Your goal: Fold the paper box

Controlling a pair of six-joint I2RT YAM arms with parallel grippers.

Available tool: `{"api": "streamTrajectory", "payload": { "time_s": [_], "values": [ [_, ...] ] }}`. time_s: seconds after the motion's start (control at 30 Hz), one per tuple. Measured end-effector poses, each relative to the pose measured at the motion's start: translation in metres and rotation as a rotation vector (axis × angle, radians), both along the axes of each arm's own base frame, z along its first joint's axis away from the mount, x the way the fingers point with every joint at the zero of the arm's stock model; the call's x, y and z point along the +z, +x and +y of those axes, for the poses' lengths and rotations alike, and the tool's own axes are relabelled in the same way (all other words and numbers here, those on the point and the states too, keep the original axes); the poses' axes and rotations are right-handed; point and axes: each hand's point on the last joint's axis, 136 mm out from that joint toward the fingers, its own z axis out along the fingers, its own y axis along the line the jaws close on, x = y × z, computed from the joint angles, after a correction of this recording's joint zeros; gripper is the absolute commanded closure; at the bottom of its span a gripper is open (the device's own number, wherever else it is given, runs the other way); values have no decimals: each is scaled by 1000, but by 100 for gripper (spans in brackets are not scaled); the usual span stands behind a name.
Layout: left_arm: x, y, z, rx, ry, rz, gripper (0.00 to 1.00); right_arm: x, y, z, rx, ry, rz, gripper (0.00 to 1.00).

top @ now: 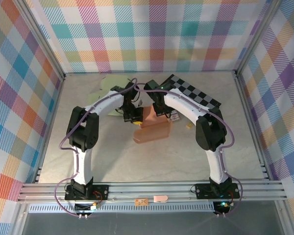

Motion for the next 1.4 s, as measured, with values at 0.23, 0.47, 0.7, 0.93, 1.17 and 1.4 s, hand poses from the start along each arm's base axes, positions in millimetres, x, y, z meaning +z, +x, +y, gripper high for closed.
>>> {"api": "streamTrajectory", "payload": {
  "time_s": [0.23, 0.47, 0.7, 0.93, 1.17, 1.4],
  "values": [
    [-19, 1, 3, 72, -20, -58, 81, -13, -4, 2, 1, 1, 8, 100],
    [-21, 20, -1, 100, -47, -150, 79, -14, -5, 4, 1, 11, 12, 100],
    [-25, 22, -3, 104, -55, -182, 83, -11, -4, 4, -22, 15, 13, 100],
    [-23, 22, 0, 128, 33, -253, 100, -10, -3, 5, -52, 17, 20, 100],
    [-25, 20, 0, 181, 149, -311, 100, -11, -5, 4, -71, 19, 28, 100],
    [-24, 18, 0, 211, 218, -356, 74, -14, -7, 3, -78, 16, 38, 100]
  ]
}}
